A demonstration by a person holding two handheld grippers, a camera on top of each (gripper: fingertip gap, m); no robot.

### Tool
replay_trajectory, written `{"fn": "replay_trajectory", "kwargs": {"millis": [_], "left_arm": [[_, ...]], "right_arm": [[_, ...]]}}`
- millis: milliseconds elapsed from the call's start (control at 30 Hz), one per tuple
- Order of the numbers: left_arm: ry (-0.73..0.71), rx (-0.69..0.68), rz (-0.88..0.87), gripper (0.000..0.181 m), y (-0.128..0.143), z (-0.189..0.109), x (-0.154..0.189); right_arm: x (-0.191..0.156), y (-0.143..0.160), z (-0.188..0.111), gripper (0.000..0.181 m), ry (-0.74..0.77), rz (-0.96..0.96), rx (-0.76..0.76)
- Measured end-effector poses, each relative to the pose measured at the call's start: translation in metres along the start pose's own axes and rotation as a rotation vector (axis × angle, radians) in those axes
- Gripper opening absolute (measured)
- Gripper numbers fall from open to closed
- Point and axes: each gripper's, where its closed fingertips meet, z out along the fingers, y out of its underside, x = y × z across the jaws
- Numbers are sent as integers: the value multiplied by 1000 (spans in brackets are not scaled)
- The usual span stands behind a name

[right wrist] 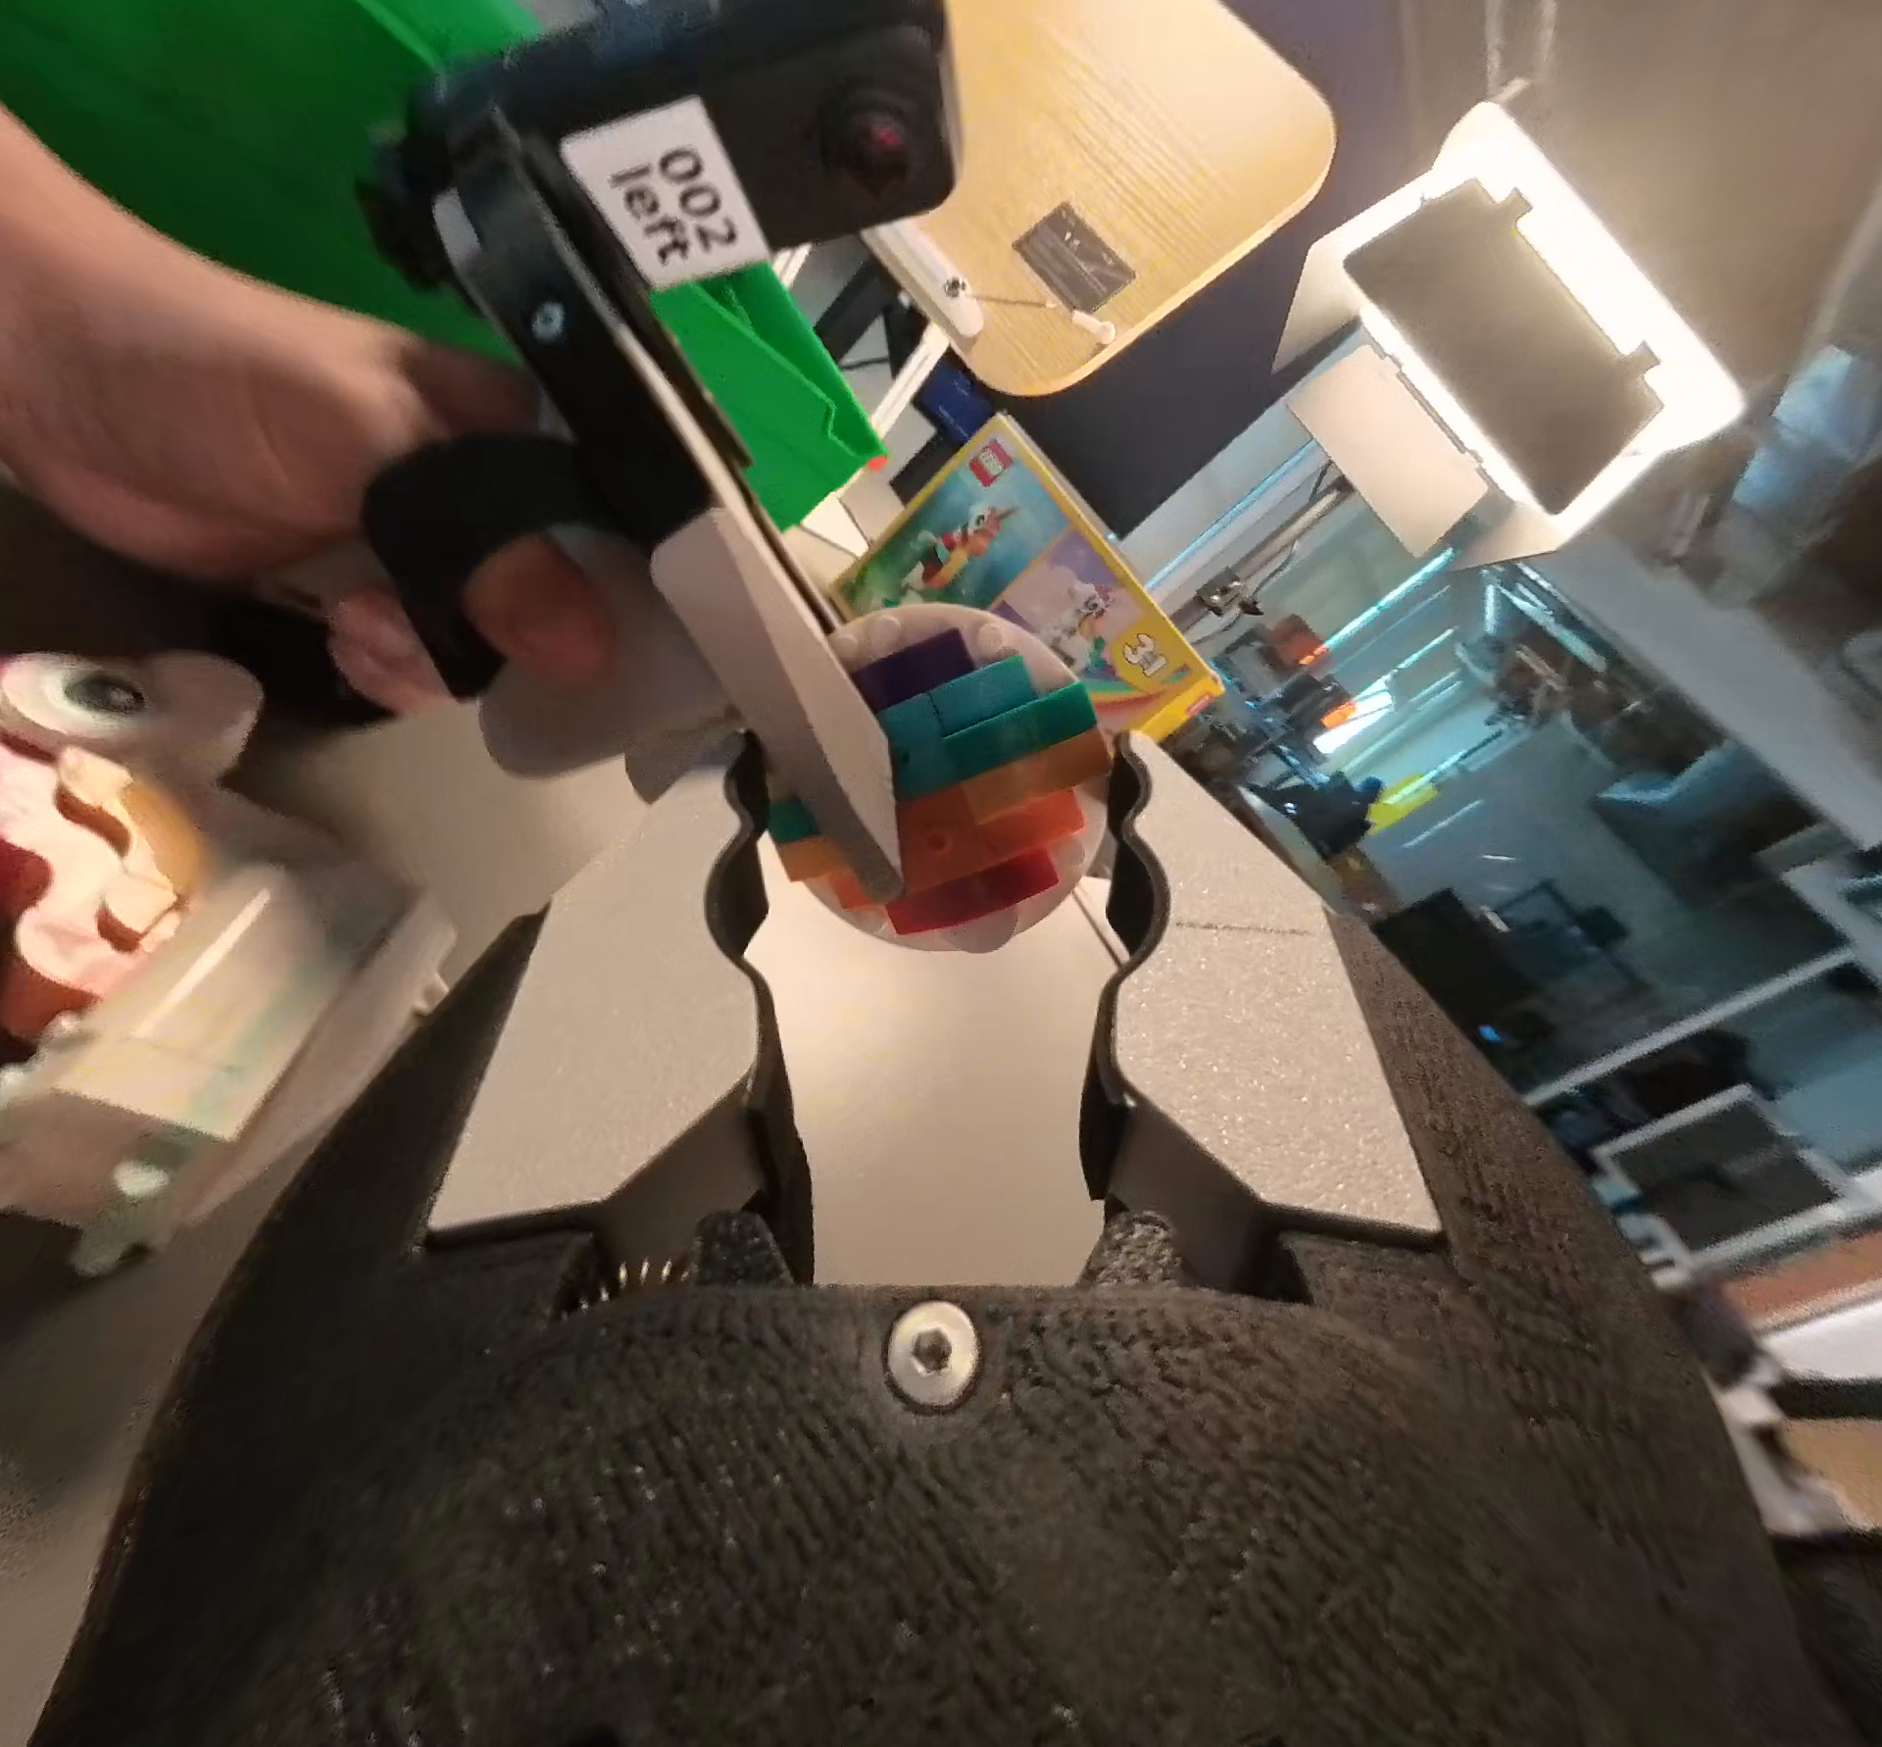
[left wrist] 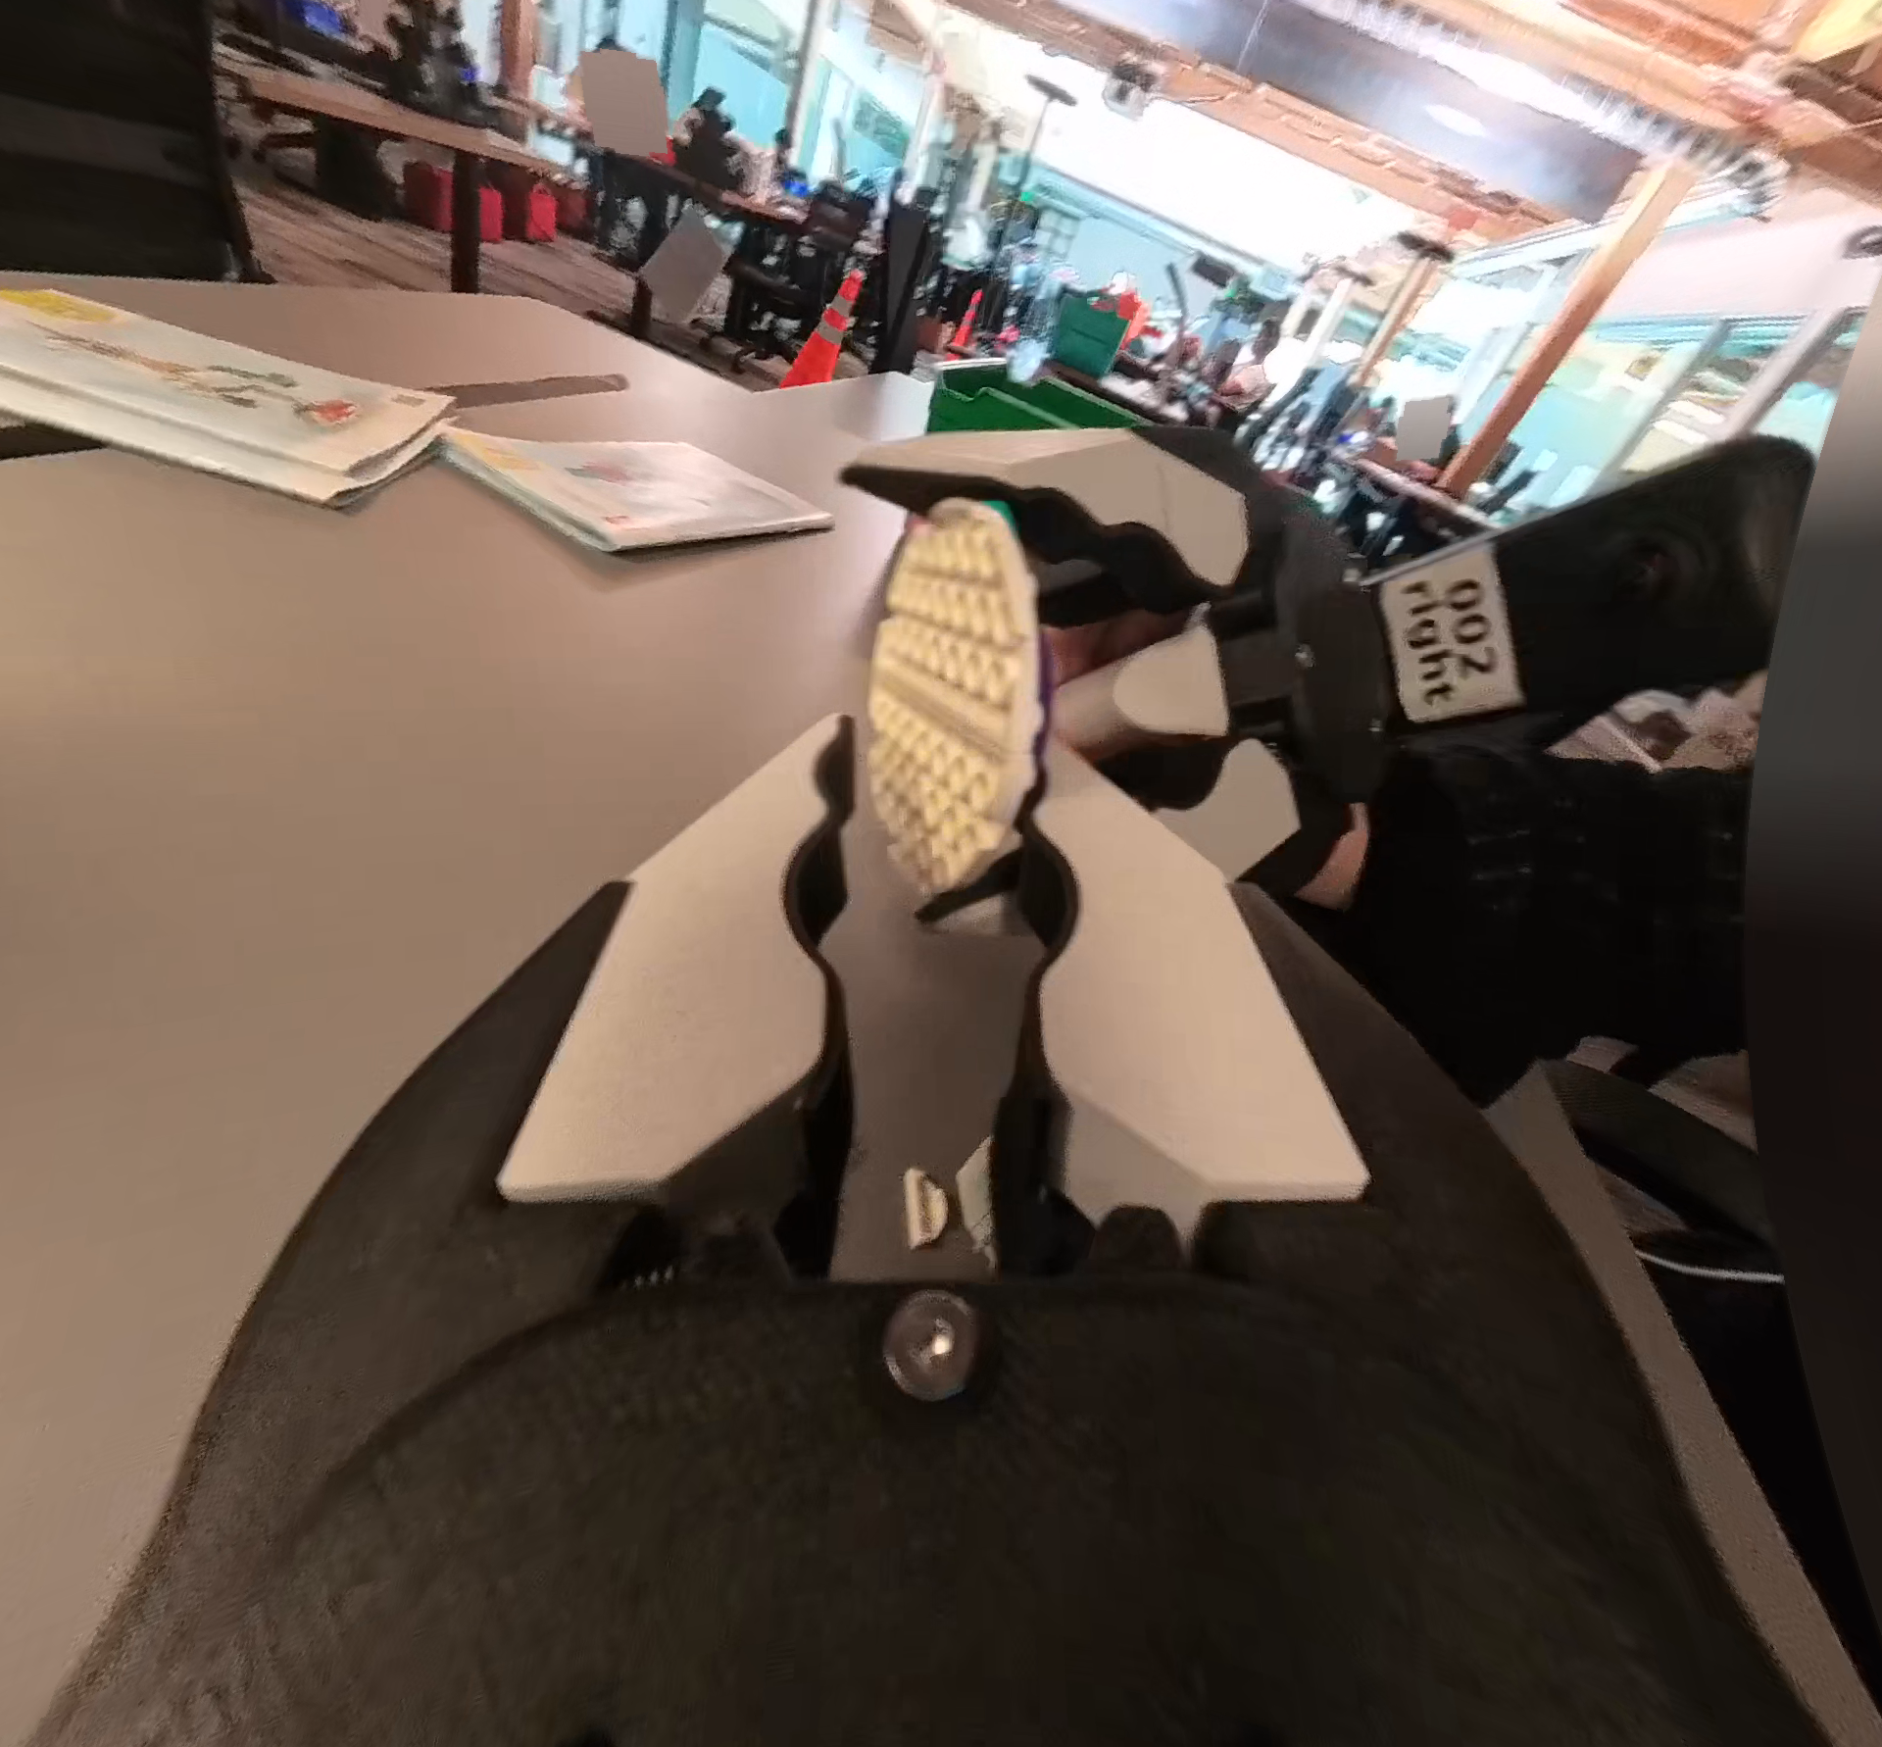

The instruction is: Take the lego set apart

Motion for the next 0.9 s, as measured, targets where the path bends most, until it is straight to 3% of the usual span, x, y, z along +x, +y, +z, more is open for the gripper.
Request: {"fn": "replay_trajectory", "kwargs": {"millis": [33,200,467,633,800,900], "left_arm": [[15,16,0,20,-2,0,4],[-55,-1,-8,13,-2,2,-1],[-223,-131,-40,13,12,-7,-26],[-256,-235,77,13,25,-4,-27],[-283,-293,179,12,31,-3,-26],[-334,-318,244,13,31,-5,-30]], "right_arm": [[1,0,1,67,3,34,4],[4,5,2,66,6,125,12],[-6,22,12,84,39,-112,-144],[-15,32,16,89,-8,-97,-203],[-13,54,17,88,-8,-136,-331],[-15,59,17,72,-15,-181,-366]]}}
